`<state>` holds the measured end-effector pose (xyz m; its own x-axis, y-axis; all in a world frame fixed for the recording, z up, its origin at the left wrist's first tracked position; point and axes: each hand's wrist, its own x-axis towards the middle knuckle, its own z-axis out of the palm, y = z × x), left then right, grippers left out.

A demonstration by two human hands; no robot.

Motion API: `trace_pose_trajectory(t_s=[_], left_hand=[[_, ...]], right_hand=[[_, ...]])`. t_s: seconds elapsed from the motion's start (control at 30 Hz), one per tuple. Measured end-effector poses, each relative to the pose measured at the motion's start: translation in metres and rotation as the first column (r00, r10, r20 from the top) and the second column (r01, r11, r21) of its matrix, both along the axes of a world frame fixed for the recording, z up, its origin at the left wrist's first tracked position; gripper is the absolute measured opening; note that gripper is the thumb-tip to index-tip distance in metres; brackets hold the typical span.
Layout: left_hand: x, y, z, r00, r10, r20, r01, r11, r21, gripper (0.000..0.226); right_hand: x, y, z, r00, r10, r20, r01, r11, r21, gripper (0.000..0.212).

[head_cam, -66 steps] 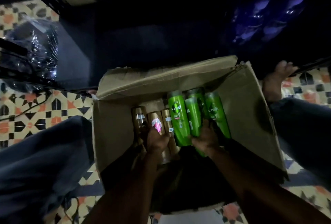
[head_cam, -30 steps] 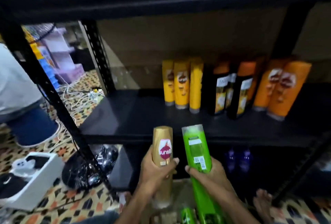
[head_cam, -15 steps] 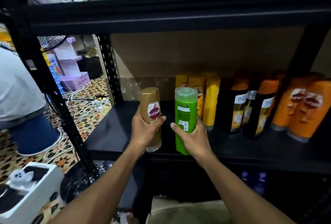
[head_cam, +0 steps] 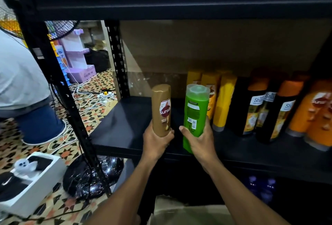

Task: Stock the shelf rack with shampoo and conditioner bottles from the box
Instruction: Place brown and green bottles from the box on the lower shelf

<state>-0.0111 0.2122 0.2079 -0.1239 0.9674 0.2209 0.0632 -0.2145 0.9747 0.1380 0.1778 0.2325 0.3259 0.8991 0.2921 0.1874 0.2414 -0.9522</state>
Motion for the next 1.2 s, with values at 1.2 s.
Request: trace_pose_trajectory(t_s=[1.2], left_hand=[[-0.085,0.082,-0.006,0.937,0.245,-0.250,-0.221,0.968,0.120,0.053]], right_hand=[[-0.076,0.158,-0.016,0.994,0.002,0.108,0.007,0.997,-0.078,0.066]])
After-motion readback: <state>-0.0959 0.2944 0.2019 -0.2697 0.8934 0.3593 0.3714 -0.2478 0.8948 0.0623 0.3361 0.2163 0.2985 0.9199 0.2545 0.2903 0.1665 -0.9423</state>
